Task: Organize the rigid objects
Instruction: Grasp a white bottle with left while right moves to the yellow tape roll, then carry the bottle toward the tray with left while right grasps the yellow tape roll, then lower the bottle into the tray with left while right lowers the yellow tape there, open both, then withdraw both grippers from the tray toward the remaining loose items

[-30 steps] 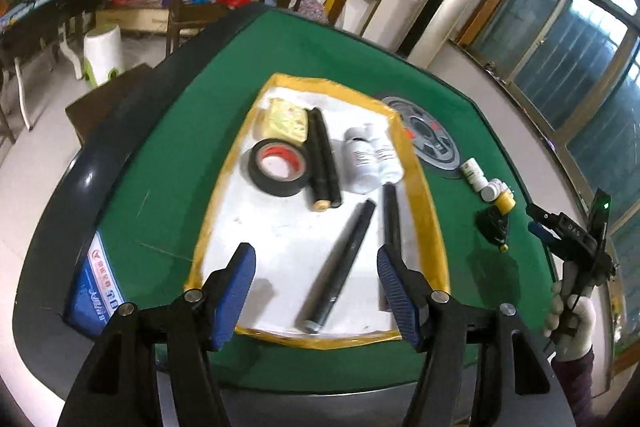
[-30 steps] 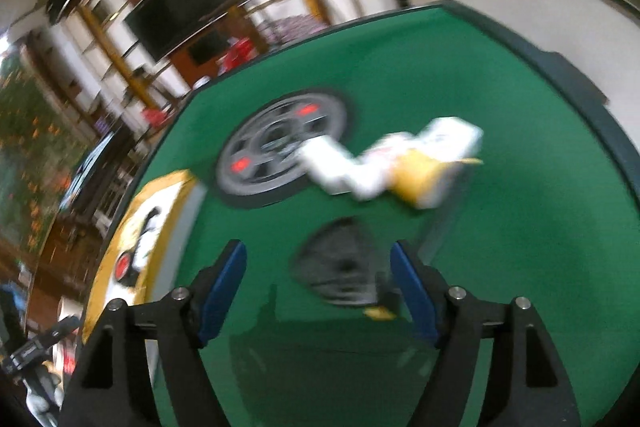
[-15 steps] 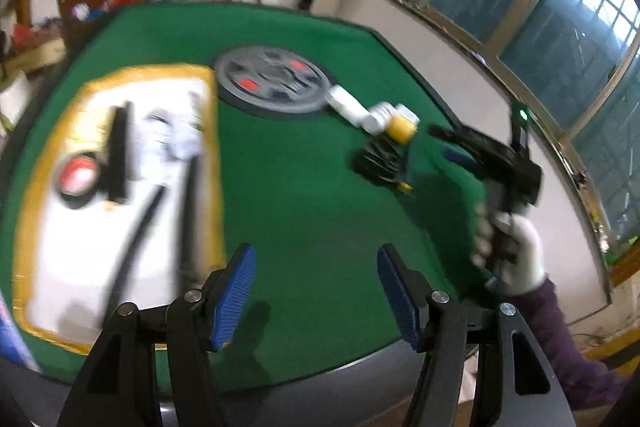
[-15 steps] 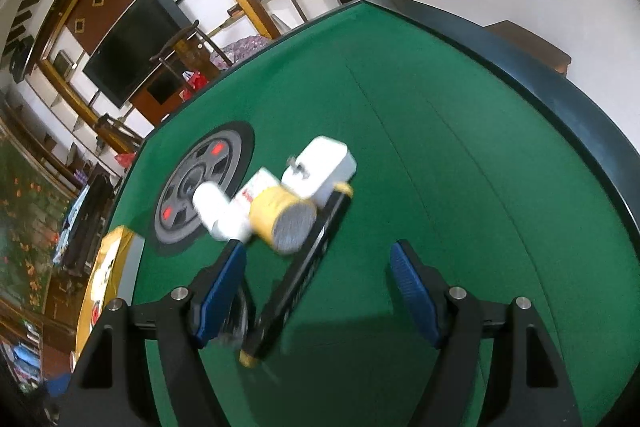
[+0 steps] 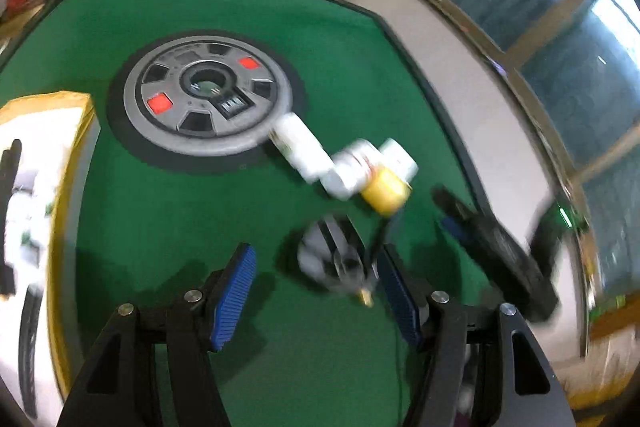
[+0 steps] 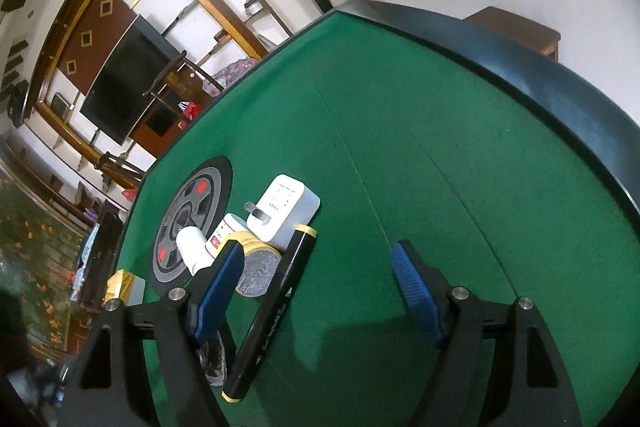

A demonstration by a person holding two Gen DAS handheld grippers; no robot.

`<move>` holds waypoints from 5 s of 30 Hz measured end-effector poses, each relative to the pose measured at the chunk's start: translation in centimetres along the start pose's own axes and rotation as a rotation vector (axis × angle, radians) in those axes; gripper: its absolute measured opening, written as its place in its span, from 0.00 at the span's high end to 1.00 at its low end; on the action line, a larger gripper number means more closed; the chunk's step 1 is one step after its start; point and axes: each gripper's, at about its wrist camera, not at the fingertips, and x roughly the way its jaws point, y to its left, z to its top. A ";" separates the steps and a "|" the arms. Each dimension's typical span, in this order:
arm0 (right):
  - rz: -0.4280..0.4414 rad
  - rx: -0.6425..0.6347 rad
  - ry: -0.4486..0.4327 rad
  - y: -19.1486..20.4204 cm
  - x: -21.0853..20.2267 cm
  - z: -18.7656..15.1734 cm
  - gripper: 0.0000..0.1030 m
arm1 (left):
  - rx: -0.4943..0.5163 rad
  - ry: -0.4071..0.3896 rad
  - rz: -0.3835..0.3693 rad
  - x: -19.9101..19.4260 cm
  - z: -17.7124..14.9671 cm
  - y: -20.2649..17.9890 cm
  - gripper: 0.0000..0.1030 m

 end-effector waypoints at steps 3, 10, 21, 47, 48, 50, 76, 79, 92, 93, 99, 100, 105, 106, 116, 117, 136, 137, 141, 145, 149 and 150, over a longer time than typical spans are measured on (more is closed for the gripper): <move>0.010 0.000 0.015 0.1 0.3 -0.1 0.26 | -0.047 -0.036 0.040 2.4 2.3 0.1 0.36; 0.029 0.000 0.033 0.2 0.7 -0.1 0.25 | -0.079 -0.061 0.098 6.5 5.5 0.2 0.36; 0.028 0.014 0.039 -0.2 0.9 -0.1 0.24 | -0.011 -0.038 0.144 10.7 6.4 -1.1 0.36; 0.055 0.023 -0.002 -0.7 -0.2 0.1 0.23 | 0.041 -0.117 -0.118 -4.2 -1.5 2.4 0.61; 0.057 0.010 -0.012 -0.4 -0.4 0.0 0.23 | 0.042 -0.127 -0.129 -5.2 -2.0 2.8 0.61; 0.061 -0.039 -0.022 0.9 -0.9 -0.2 0.23 | 0.049 -0.152 -0.136 -7.2 -2.7 3.5 0.61; -0.243 -0.489 0.095 10.6 3.4 -1.8 0.54 | -0.193 -0.345 0.064 -17.0 -10.4 20.2 0.61; -0.218 -0.476 0.076 11.1 1.9 -1.7 0.54 | -0.195 -0.341 0.106 -17.4 -11.0 21.4 0.61; 0.102 -0.558 0.147 20.0 -4.0 -6.8 0.54 | -0.194 -0.176 0.256 -13.8 -11.4 24.4 0.61; 0.118 -0.569 0.157 20.8 -4.0 -7.5 0.54 | -0.185 -0.174 0.261 -13.7 -11.3 24.4 0.61; 0.230 -0.637 0.254 25.9 -3.1 -12.0 0.54 | -0.142 -0.153 0.304 -12.7 -10.1 24.2 0.60; 0.242 -0.640 0.268 26.4 -2.9 -12.6 0.54 | -0.140 -0.151 0.313 -12.6 -9.9 24.2 0.60; 0.299 -0.655 0.349 29.2 -1.5 -15.5 0.54 | -0.185 -0.164 0.226 -13.1 -9.7 24.6 0.45; 0.306 -0.661 0.364 29.8 -1.0 -16.0 0.54 | -0.197 -0.172 0.202 -13.4 -9.8 24.9 0.44; 0.342 -0.728 0.499 35.1 3.3 -21.7 0.54 | -0.264 -0.354 0.174 -19.6 -12.5 26.0 0.37; 0.341 -0.736 0.508 35.5 3.8 -22.2 0.54 | -0.278 -0.374 0.180 -20.3 -12.9 26.4 0.36; 0.278 -0.787 0.396 34.7 2.9 -22.1 0.29 | -0.331 -0.387 0.246 -20.5 -13.5 27.6 0.36; 0.276 -0.780 0.385 34.3 2.6 -21.8 0.29 | -0.325 -0.388 0.255 -20.5 -13.5 27.3 0.36; 0.254 -0.723 0.331 31.0 1.1 -19.2 0.29 | -0.308 -0.392 0.284 -20.3 -13.1 26.1 0.36; 0.220 -0.654 0.280 27.0 0.2 -16.2 0.29 | -0.273 -0.398 0.304 -20.2 -12.9 24.3 0.36; 0.168 -0.590 0.208 22.8 -1.0 -13.2 0.29 | -0.227 -0.402 0.311 -20.0 -12.5 22.0 0.36; 0.158 -0.564 0.195 21.6 -1.3 -12.4 0.29 | -0.217 -0.401 0.309 -19.8 -12.3 21.5 0.37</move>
